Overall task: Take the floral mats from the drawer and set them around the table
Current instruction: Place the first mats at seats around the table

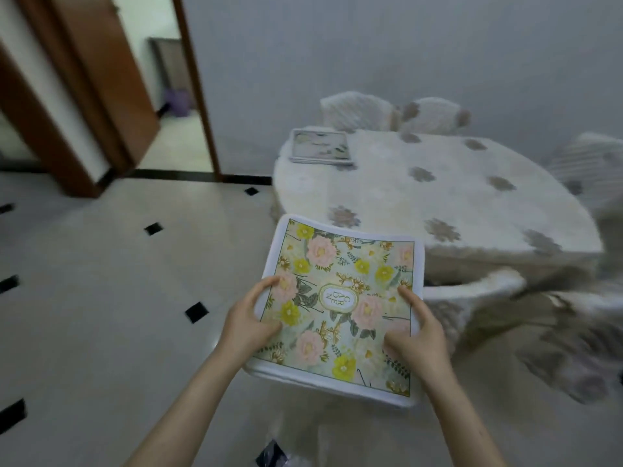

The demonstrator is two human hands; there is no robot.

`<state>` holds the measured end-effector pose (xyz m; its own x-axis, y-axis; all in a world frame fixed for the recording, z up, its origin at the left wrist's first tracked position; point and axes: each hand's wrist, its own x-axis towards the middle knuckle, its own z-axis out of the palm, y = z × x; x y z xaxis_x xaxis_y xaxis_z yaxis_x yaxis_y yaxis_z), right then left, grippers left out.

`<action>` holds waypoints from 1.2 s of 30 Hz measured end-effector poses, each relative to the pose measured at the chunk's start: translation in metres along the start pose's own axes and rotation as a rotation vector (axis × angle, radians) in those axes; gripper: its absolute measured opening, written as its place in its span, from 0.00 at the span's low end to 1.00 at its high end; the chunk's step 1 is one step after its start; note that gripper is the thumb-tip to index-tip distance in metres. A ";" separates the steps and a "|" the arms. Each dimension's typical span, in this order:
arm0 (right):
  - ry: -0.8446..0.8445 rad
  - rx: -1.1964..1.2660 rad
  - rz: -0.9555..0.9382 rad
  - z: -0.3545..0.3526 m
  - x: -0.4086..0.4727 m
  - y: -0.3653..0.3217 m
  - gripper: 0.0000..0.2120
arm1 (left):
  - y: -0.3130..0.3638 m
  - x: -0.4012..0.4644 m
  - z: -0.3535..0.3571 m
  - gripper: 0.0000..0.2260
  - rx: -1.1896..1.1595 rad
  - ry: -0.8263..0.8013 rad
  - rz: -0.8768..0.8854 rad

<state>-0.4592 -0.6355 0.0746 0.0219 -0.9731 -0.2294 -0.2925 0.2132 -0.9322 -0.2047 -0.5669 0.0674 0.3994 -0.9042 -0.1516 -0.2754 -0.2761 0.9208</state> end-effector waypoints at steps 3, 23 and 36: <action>-0.105 -0.042 0.015 0.035 0.033 -0.013 0.38 | -0.013 0.013 -0.023 0.31 -0.019 0.105 -0.042; -0.128 0.006 0.027 0.299 0.226 -0.126 0.35 | -0.031 0.301 -0.222 0.30 0.040 0.097 0.005; 0.029 0.053 0.077 0.361 0.430 -0.171 0.36 | 0.003 0.561 -0.214 0.30 0.022 -0.066 0.010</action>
<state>-0.0544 -1.0588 0.0347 -0.0261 -0.9557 -0.2932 -0.2411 0.2907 -0.9259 0.2060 -1.0052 0.0616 0.3382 -0.9262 -0.1667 -0.2982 -0.2735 0.9145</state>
